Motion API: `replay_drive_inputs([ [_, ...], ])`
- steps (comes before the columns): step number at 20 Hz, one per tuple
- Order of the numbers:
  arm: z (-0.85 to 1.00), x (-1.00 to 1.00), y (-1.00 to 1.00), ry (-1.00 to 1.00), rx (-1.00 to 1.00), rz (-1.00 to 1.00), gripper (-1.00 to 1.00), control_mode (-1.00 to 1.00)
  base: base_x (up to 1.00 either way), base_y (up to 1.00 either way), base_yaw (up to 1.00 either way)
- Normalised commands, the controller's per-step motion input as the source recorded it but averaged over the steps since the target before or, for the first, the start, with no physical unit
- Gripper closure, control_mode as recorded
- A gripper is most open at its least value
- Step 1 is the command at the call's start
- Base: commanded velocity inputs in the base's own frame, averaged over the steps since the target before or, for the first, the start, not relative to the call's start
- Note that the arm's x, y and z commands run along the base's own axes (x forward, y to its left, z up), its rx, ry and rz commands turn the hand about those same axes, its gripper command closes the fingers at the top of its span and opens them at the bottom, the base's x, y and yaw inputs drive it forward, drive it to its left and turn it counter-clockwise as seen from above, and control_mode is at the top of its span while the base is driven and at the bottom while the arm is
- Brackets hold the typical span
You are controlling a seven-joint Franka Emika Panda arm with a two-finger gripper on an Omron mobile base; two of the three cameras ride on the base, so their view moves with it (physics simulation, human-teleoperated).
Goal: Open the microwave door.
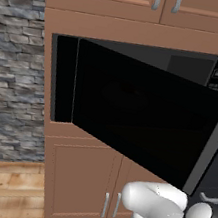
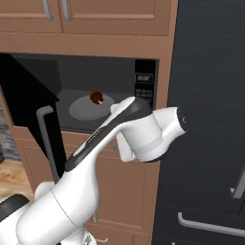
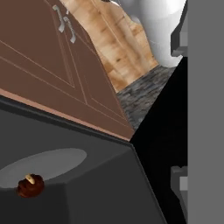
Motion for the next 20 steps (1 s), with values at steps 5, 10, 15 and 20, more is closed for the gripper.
replay_drive_inputs([
  [5,-0.07,0.02,0.39,0.17,0.09,0.00,-1.00,-1.00,0.00,0.00,0.00],
  [10,-0.07,0.13,0.29,0.13,0.08,0.00,-1.00,-1.00,0.00,0.00,0.00],
  [15,-0.01,0.27,0.08,0.12,0.06,0.00,-1.00,-1.00,0.00,0.00,0.00],
  [20,0.00,0.12,0.00,0.11,0.07,0.00,-1.00,-1.00,0.00,0.00,0.00],
])
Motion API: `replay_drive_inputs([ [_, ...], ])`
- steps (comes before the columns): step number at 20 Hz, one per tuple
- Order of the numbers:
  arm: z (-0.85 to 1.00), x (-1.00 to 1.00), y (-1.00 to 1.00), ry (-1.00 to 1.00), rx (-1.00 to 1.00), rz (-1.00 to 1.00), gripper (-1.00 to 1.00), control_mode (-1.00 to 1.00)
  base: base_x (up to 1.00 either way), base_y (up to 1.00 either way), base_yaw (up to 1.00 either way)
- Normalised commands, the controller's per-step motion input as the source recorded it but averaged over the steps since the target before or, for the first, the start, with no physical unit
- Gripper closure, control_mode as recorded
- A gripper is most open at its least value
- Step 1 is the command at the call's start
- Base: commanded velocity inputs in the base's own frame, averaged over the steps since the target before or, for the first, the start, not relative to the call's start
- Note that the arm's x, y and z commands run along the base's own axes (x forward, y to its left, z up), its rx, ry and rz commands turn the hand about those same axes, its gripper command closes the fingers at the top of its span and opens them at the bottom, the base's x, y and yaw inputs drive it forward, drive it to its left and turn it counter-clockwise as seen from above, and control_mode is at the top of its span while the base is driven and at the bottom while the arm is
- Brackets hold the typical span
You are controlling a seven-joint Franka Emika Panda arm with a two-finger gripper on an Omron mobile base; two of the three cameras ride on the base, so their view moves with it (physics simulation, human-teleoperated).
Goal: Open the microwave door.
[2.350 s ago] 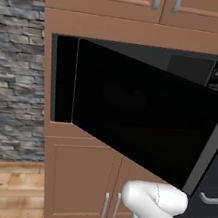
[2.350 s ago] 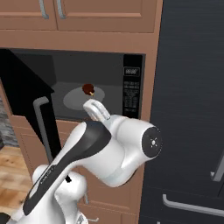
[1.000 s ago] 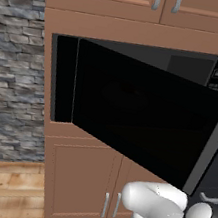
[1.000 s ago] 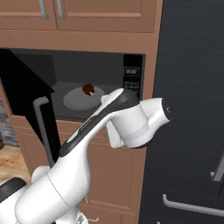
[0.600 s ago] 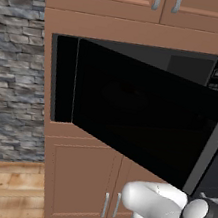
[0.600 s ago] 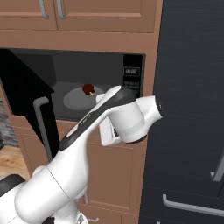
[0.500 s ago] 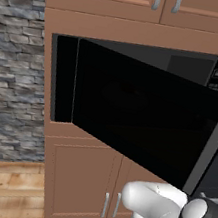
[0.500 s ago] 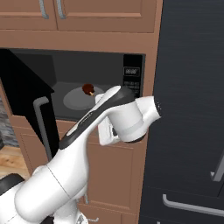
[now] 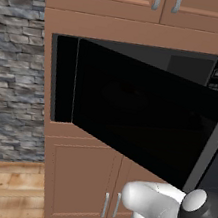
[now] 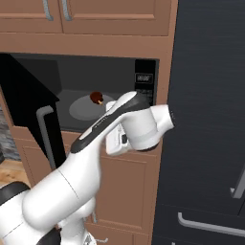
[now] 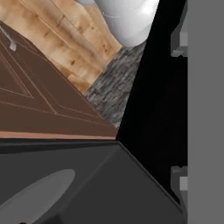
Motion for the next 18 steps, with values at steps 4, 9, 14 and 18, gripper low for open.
replay_drive_inputs([
  [4,0.00,0.00,0.08,0.13,0.08,0.00,-1.00,-1.00,0.00,0.00,0.00],
  [9,0.00,-0.23,0.17,0.13,0.05,0.00,-1.00,-1.00,0.00,0.00,0.00],
  [14,0.00,-0.47,0.30,0.11,0.03,0.00,-1.00,-1.00,0.00,0.00,0.00],
  [18,0.00,-0.60,0.32,0.09,0.01,0.00,-1.00,-1.00,0.00,0.00,0.00],
])
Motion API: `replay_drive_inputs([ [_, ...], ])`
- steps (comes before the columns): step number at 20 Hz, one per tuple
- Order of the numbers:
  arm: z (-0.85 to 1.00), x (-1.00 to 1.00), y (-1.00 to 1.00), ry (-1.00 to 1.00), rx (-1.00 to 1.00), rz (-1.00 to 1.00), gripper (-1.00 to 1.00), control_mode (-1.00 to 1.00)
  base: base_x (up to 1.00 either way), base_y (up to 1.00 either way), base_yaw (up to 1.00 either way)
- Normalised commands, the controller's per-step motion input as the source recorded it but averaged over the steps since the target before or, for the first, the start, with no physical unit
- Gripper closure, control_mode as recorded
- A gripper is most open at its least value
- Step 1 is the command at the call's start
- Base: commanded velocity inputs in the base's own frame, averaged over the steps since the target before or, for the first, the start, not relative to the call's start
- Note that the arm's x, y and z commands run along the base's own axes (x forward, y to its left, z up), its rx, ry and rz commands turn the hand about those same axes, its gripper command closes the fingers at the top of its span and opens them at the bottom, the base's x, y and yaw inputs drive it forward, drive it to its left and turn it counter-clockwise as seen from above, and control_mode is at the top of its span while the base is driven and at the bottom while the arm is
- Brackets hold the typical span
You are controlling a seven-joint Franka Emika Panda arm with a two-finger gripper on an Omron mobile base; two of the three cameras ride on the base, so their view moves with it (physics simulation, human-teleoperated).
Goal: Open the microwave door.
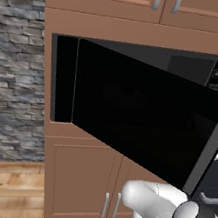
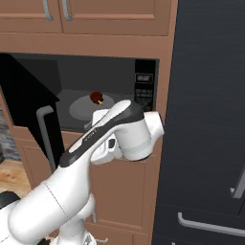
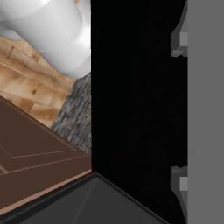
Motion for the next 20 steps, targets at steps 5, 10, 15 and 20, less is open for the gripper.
replay_drive_inputs([
  [5,0.00,-0.58,0.32,0.08,0.00,0.00,-1.00,-1.00,0.00,0.00,0.00],
  [10,0.00,-0.50,0.47,0.11,0.00,0.00,-1.00,-1.00,0.00,0.00,0.00],
  [15,0.00,-0.45,0.57,0.13,0.00,0.02,-1.00,-1.00,0.00,0.00,0.00],
  [20,0.00,-0.45,0.65,0.12,0.00,0.02,-1.00,-1.00,0.00,0.00,0.00],
])
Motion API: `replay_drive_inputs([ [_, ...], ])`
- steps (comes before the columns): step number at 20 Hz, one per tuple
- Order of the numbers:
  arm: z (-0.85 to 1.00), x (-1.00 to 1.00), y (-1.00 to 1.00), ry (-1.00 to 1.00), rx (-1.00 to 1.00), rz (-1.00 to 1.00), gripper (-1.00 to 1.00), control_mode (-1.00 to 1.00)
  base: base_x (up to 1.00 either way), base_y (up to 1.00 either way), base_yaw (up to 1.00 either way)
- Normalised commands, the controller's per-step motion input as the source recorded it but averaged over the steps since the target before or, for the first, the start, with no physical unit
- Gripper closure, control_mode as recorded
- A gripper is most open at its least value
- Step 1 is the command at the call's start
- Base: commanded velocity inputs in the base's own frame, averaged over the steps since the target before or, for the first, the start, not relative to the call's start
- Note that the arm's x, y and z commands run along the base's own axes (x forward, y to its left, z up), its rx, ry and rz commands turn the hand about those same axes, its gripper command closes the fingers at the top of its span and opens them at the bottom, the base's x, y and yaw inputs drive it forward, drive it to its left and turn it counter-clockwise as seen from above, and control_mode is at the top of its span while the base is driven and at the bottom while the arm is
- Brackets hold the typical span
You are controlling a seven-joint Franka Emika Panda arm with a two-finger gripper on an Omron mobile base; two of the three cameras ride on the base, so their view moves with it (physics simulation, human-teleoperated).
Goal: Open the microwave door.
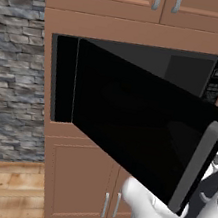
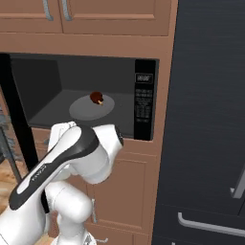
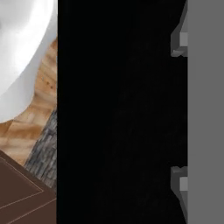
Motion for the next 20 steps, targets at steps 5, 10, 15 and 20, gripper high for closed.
replay_drive_inputs([
  [5,0.00,-0.41,0.88,0.11,0.01,0.00,-1.00,-1.00,0.00,0.00,0.00],
  [10,0.00,-0.45,1.00,0.09,0.00,0.01,-1.00,-1.00,0.00,0.00,0.00],
  [15,0.00,-0.52,1.00,0.04,0.01,0.01,-1.00,-1.00,0.00,0.00,0.00],
  [20,0.00,-0.38,1.00,0.03,0.00,0.00,-1.00,-1.00,0.00,0.00,0.00],
])
